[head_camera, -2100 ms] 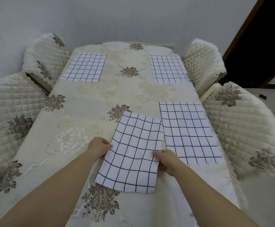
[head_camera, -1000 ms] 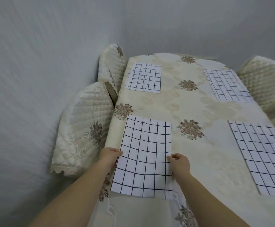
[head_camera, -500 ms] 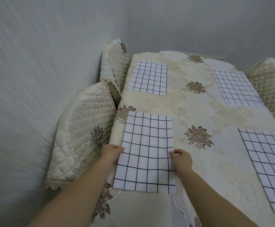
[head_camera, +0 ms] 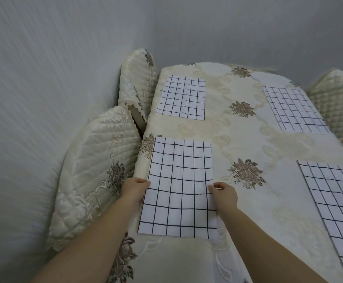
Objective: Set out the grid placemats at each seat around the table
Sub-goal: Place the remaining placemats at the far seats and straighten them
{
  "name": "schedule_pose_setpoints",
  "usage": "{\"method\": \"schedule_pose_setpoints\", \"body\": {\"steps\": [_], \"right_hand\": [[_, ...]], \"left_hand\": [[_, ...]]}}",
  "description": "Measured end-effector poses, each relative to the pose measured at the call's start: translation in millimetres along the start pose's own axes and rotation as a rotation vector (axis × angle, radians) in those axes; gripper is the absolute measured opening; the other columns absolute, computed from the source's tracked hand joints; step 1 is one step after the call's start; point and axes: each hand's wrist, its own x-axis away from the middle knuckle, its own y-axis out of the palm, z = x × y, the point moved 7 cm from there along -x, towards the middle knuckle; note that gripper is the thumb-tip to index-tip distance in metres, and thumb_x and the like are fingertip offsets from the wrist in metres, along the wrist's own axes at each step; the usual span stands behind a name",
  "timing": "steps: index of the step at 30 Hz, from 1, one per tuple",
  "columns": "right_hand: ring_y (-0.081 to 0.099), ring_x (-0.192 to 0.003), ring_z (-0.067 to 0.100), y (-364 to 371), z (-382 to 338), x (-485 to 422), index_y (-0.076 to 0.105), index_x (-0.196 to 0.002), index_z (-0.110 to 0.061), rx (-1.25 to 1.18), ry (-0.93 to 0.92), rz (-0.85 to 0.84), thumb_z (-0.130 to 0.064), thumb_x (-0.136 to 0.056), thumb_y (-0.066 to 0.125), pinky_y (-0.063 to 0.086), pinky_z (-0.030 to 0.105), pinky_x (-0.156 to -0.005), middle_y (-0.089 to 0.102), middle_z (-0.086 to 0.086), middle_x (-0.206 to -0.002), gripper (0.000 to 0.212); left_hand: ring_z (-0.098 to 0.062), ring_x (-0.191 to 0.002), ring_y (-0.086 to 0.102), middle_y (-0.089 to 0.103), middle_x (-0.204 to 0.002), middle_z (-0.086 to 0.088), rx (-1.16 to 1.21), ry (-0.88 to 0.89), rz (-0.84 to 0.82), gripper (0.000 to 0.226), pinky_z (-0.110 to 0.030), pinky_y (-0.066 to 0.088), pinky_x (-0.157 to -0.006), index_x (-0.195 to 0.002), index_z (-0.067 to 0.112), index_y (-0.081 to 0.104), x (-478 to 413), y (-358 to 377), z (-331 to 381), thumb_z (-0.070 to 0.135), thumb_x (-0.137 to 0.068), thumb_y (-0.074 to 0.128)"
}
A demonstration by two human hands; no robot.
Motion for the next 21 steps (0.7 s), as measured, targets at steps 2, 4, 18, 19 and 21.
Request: {"method": "schedule_pose_setpoints", "body": {"steps": [2,4,18,19,21], "right_hand": [[0.057,-0.080,0.019,1,-2,0,0.065,-0.088,-0.015,-0.004,0.015,-0.022,-0.025,-0.086,0.067,0.039,0.027,-0.074,0.061,-0.003,-0.079,0.011],[0.058,-0.082,0.019,1,0,0,0.066,-0.090,-0.013,-0.012,0.038,-0.030,-0.031,-0.085,0.067,0.042,0.029,-0.075,0.062,-0.003,-0.080,0.018],[0.059,-0.079,0.018,10,4,20,0.067,-0.079,-0.012,0.047,0.041,-0.075,-0.016,-0.082,0.068,0.043,0.026,-0.074,0.065,-0.001,-0.077,0.004],[0.058,-0.078,0.017,12,4,21,0.066,-0.078,-0.013,0.042,0.040,-0.072,-0.015,-0.081,0.069,0.043,0.026,-0.074,0.064,-0.002,-0.076,0.005],[0.056,-0.075,0.016,14,2,22,0.065,-0.078,-0.013,0.035,0.041,-0.068,-0.015,-0.082,0.069,0.041,0.025,-0.073,0.062,-0.004,-0.074,0.006]], "left_hand": [[-0.030,-0.080,0.066,0.071,-0.089,-0.018,-0.020,0.011,0.026,0.005,-0.042,0.057,-0.079,-0.082,0.006,0.070,-1,-3,3,0.010,-0.081,0.072],[-0.028,-0.075,0.065,0.071,-0.085,-0.015,-0.041,0.025,0.065,0.008,-0.035,0.055,-0.071,-0.083,0.006,0.072,1,-7,6,0.014,-0.082,0.072],[-0.031,-0.085,0.067,0.072,-0.090,-0.010,-0.227,0.129,0.133,0.008,-0.042,0.057,-0.079,-0.083,0.015,0.071,5,-26,16,0.008,-0.081,0.067],[-0.030,-0.085,0.067,0.072,-0.090,-0.009,-0.231,0.130,0.140,0.008,-0.043,0.057,-0.080,-0.080,0.017,0.070,5,-28,16,0.009,-0.080,0.068],[-0.029,-0.084,0.066,0.072,-0.088,-0.008,-0.241,0.128,0.150,0.010,-0.042,0.057,-0.080,-0.077,0.019,0.068,4,-32,15,0.010,-0.080,0.068]]}}
